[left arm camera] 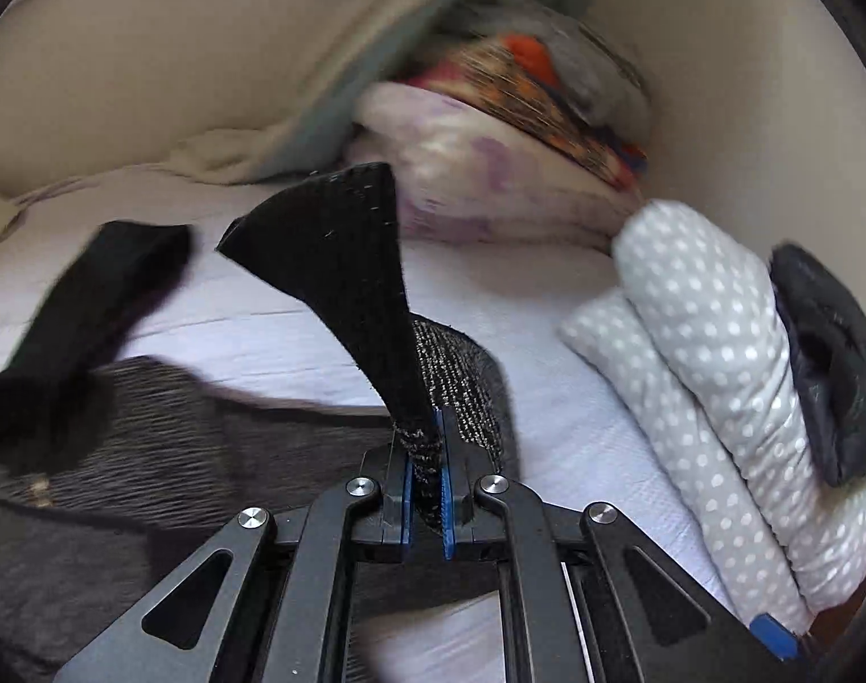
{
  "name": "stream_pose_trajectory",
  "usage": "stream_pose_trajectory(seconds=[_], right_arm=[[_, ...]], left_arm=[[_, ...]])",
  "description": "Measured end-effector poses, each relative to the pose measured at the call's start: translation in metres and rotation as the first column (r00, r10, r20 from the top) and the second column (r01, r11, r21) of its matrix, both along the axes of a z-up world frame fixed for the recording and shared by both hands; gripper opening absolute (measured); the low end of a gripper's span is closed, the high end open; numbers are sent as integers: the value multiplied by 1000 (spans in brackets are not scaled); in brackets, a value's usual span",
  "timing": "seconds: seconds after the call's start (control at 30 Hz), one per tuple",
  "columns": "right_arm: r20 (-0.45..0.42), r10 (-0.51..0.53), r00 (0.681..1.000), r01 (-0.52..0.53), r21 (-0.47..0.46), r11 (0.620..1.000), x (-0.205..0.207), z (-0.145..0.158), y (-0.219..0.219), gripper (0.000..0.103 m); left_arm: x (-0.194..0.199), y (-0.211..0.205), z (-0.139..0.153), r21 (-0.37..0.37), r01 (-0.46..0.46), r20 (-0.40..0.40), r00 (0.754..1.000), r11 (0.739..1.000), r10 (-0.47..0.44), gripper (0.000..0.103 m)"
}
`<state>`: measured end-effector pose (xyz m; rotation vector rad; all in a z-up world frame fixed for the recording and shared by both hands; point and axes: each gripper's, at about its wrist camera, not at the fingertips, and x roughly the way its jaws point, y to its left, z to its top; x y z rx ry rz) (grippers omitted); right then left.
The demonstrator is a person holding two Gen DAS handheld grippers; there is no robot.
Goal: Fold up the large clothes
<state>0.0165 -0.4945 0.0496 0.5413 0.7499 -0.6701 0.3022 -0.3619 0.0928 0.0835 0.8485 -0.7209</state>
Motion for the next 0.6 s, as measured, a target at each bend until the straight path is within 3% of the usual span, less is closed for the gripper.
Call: stream_pose_trajectory(seconds=[0.2, 0.33, 0.43, 0.6], right_arm=[[-13, 126, 992, -126, 10, 992, 37, -10, 41, 99], [-34, 288, 957, -289, -17, 957, 70, -19, 90, 98], [-54, 445, 894, -445, 4, 895, 97, -36, 138, 93], [-130, 611, 781, -615, 5, 788, 130, -69, 207, 87]], left_arm=[[23, 123, 2, 13, -138, 34, 990, 990, 138, 10], [35, 187, -2, 16, -218, 28, 976, 976, 217, 10], [43, 230, -3, 8, -273, 23, 962, 962, 273, 10], [50, 285, -9, 17, -342, 20, 940, 940, 342, 10]])
